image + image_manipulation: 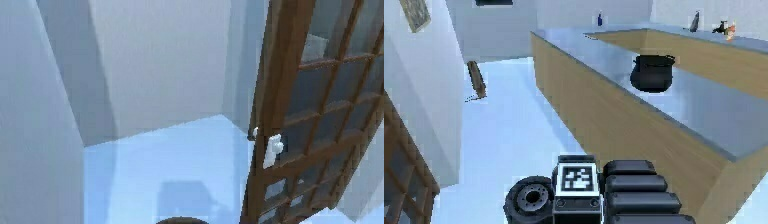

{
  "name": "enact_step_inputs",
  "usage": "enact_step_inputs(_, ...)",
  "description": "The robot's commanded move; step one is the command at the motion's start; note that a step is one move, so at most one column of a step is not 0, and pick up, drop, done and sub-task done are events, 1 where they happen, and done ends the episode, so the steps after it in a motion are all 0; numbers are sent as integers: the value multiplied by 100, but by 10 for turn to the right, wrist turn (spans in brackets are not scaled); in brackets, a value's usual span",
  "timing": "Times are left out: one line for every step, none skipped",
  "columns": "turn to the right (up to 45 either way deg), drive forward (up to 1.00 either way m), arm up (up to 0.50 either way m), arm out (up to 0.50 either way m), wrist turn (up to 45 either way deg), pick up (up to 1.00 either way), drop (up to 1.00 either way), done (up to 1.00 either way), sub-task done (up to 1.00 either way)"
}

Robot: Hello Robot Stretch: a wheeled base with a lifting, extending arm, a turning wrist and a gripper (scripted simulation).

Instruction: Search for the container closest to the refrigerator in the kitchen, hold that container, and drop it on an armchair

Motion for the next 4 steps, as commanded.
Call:
enact_step_inputs(0,80,0,0,0,0,0,0,0)
enact_step_inputs(330,0,0,0,0,0,0,0,0)
enact_step_inputs(0,55,0,0,0,0,0,0,0)
enact_step_inputs(150,0,0,0,0,0,0,0,0)
